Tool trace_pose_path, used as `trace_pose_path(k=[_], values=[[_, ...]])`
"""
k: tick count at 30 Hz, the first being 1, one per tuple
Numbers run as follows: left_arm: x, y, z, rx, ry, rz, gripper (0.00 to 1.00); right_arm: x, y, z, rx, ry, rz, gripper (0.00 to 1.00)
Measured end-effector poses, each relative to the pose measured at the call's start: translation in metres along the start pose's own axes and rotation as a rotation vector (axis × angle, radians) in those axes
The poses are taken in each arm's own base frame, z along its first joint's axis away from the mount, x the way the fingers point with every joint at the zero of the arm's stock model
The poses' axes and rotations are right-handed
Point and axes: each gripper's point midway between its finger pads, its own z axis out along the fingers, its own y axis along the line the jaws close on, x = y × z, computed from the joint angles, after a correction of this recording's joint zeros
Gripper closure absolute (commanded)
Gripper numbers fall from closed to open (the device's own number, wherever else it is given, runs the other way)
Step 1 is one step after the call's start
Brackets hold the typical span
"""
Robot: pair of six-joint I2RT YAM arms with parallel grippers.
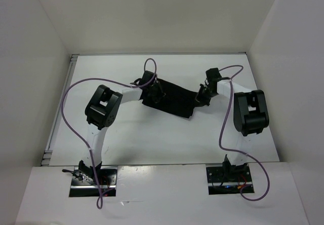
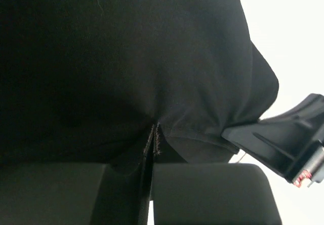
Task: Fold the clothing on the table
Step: Fold the skirt
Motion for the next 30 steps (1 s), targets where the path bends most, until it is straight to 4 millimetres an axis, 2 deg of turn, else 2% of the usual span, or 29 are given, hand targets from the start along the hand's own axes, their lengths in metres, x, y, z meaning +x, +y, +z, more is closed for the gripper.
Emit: trace_pose_path(k=[6,10,12,15,19,23,26,30], values=[[-0.002,0.001,0.002,-0.024,-0.028,0.004,1.00,0.007,-0.001,-0.012,0.001,-0.011,-0.005,0.99],[0.010,-0.002,0.007,-0.021,-0.017,0.015,1.00,0.013,0.002,-0.017,0.012,0.000,-0.013,0.99],[0.019,-0.005,0.009,-0.013,-0.007,0.015,1.00,0.016,0.009,-0.020,0.014,0.009,-0.031,0.99],[0.033,-0.009,0.011,0.001,0.019,0.023,1.00,0.010,0.037,-0.031,-0.016,-0.011,-0.079,0.99],[0.043,-0.010,0.012,0.015,0.043,0.028,1.00,-0.010,0.094,-0.047,-0.100,-0.078,-0.168,0.99],[0.047,-0.009,0.008,0.016,0.051,0.019,1.00,-0.022,0.137,-0.048,-0.157,-0.104,-0.225,0.99],[0.049,-0.007,0.005,0.011,0.053,0.009,1.00,-0.019,0.152,-0.034,-0.170,-0.076,-0.247,0.99],[0.052,-0.003,0.000,0.003,0.058,0.005,1.00,-0.005,0.157,-0.008,-0.168,-0.006,-0.256,0.99]])
